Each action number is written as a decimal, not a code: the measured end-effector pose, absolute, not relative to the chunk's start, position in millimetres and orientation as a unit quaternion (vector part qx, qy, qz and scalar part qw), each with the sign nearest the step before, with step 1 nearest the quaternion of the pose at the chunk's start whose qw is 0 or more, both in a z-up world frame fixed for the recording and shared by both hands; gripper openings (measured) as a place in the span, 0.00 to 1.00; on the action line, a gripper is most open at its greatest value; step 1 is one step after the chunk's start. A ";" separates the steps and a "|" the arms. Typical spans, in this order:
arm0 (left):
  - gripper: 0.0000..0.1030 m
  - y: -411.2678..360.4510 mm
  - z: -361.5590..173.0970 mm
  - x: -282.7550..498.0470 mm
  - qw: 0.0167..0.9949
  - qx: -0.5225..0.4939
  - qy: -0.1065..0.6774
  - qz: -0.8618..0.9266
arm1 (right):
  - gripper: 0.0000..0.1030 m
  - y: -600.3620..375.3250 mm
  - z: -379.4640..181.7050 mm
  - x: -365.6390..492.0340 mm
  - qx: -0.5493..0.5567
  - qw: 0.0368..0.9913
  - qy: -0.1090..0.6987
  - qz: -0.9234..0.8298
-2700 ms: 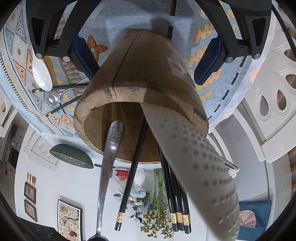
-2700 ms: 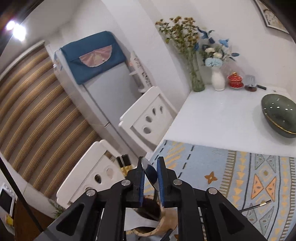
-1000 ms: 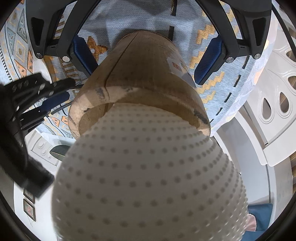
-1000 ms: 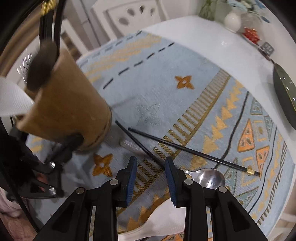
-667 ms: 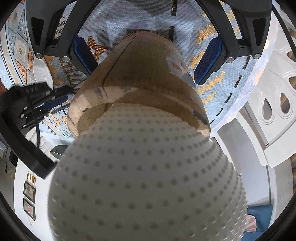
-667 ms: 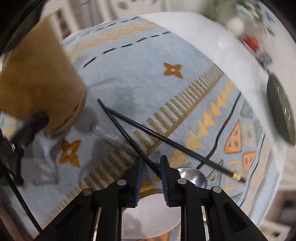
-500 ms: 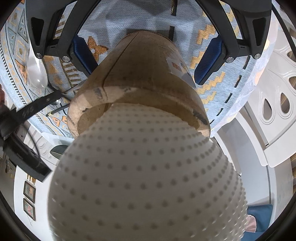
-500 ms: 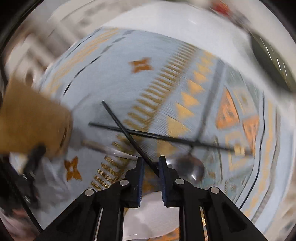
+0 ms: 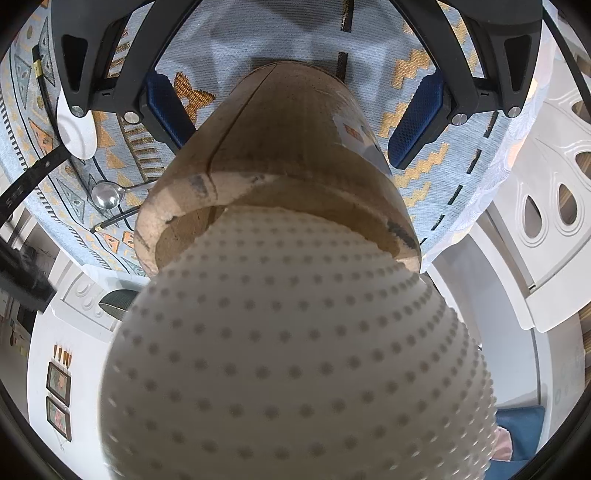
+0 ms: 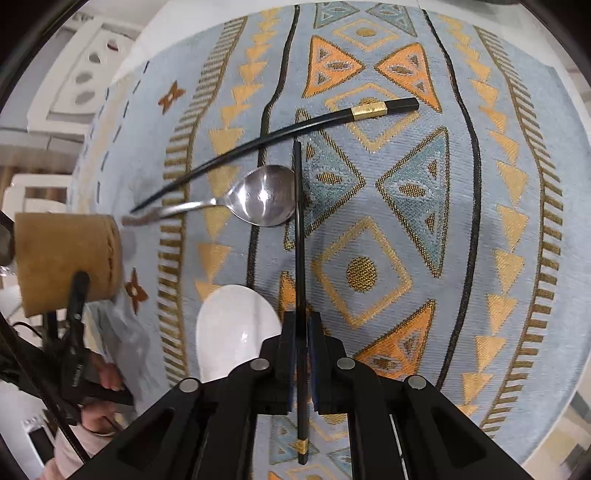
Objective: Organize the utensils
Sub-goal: 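Lower the right gripper onto a black chopstick and close on it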
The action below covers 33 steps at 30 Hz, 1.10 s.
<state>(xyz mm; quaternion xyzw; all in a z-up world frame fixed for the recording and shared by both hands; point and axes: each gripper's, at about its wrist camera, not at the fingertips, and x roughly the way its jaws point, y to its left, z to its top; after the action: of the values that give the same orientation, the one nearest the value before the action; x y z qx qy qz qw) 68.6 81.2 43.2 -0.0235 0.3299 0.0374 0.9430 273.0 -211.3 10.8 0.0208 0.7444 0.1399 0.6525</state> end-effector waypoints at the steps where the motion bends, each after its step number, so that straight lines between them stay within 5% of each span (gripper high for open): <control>1: 0.99 81.8 43.0 68.2 0.943 -0.023 0.330 0.038 | 0.05 -210.1 8.2 272.7 0.015 0.652 0.745 0.138; 23: 0.98 66.5 46.8 68.7 0.944 -0.016 0.326 0.041 | 0.04 -230.2 11.7 258.7 0.100 0.723 0.668 0.145; 33: 0.98 59.0 52.3 61.0 0.949 -0.012 0.311 0.045 | 0.04 -196.5 15.8 259.1 0.008 0.745 0.653 0.134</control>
<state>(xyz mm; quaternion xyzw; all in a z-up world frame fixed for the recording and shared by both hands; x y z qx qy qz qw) 61.0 59.0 52.3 -0.0119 0.3111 0.0446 0.9492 259.1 -196.5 15.8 0.0078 0.6534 0.1337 0.7451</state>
